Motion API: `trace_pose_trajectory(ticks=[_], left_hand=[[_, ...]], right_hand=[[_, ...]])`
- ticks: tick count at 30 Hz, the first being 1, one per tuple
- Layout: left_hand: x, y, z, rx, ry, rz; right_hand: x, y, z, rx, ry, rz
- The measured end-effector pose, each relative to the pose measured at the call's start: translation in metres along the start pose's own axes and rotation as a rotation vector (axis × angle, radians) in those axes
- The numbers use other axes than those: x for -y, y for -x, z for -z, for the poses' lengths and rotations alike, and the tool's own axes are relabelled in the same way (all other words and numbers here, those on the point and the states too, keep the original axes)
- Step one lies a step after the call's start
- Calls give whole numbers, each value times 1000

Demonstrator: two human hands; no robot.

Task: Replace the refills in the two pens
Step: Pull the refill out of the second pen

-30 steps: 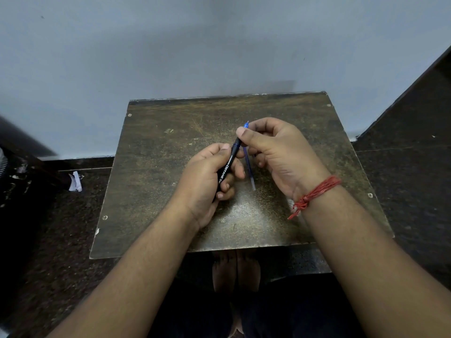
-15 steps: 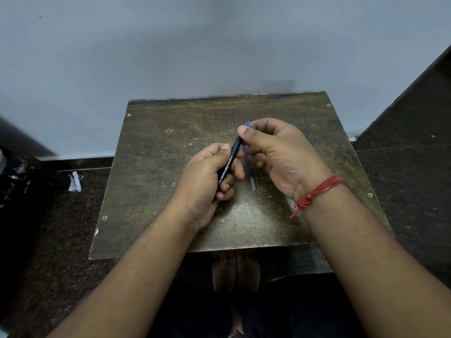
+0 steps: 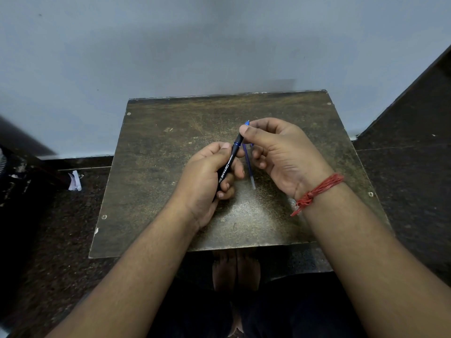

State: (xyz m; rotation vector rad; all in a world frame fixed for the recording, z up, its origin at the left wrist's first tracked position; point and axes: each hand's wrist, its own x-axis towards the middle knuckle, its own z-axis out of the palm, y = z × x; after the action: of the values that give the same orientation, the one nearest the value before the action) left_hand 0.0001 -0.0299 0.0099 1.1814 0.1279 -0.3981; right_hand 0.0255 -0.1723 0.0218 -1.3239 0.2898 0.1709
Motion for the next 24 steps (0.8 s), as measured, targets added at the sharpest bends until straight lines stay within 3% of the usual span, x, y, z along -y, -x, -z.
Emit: trace_pose_trajectory(ticks=[24], left_hand=[[1, -1, 0, 6, -3, 3]], right_hand=[[4, 1, 0, 9, -2, 0]])
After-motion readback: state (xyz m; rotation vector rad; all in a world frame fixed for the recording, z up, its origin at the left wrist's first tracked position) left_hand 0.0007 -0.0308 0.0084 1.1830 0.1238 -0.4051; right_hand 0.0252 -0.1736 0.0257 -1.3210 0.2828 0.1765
